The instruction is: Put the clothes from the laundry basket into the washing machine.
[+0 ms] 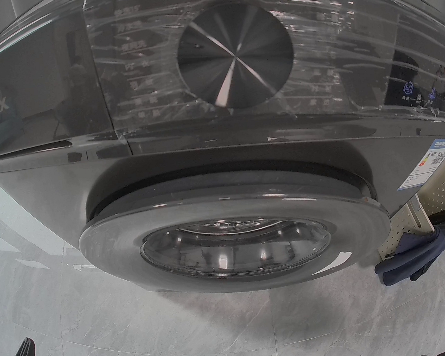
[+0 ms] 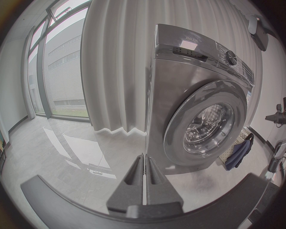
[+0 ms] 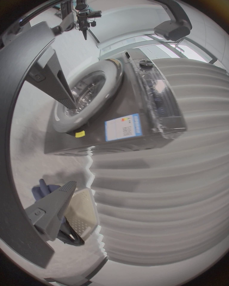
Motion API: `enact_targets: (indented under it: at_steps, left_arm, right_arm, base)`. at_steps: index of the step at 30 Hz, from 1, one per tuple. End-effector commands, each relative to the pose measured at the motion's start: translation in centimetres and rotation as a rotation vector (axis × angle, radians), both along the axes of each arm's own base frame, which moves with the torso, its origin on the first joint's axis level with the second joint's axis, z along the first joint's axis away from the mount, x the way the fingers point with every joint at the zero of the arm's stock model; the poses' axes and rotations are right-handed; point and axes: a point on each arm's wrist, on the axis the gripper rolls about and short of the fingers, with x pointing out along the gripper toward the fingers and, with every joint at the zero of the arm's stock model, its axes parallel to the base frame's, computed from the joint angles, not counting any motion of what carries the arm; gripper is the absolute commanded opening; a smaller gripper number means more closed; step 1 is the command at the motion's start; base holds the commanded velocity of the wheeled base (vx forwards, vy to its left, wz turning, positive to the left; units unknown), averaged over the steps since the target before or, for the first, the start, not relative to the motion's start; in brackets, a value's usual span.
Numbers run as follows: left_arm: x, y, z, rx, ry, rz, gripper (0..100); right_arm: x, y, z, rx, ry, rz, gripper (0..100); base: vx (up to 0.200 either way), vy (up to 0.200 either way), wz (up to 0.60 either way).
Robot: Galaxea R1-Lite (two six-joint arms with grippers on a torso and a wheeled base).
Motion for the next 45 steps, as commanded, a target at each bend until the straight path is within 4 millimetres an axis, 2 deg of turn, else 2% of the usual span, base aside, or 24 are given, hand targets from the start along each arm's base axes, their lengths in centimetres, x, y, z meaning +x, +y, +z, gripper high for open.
enact_targets:
  at_steps: [1,3,4,6,10,22,29,38,45]
  left_arm:
    - [0.0,0.0,-0.5,-0.001,0.004,0.001,0]
    - [0.0,0.0,-0.5,-0.001,0.004,-0.001,0]
    - [0.0,0.0,-0.5,-0.001,0.004,-0.001,0]
    - [0.0,0.0,-0.5,-0.001,0.004,0.001,0]
    - [0.0,0.0,-0.5,-0.001,0.004,0.001,0]
    - [0.0,0.0,-0.5,-0.001,0.004,0.001,0]
    - [0.0,0.0,-0.5,-0.001,0.004,0.001,0]
    - [0.0,0.0,-0.5,-0.001,0.004,0.001,0]
    - [0.0,0.0,-0.5,-0.001,0.004,-0.001,0]
  right_arm:
    - [6.2,1.0,-1.4,-0.048,0.356,0.213,100]
    - [7.5,1.5,-1.2,-0.055,0.369,0.262,100]
    - [7.5,1.5,-1.2,-0.055,0.369,0.262,100]
    - [9.7,2.3,-0.7,-0.050,0.377,0.292,100]
    - [12.4,3.1,0.5,-0.023,0.359,0.300,100]
    - [15.1,5.2,1.7,-0.031,0.372,0.355,100]
    - [15.8,6.2,2.6,-0.025,0.356,0.398,100]
    - [16.7,7.5,2.3,-0.033,0.362,0.447,100]
    - [16.0,8.1,1.7,-0.046,0.375,0.491,100]
  base:
    - [0.000,0.000,0.00]
    - [0.000,0.000,0.00]
    - [0.000,0.000,0.00]
    - [0.000,0.000,0.00]
    - [0.000,0.000,0.00]
    - [0.000,0.000,0.00]
    - [0.000,0.000,0.00]
    - [0.000,0.000,0.00]
    - [0.000,0.000,0.00]
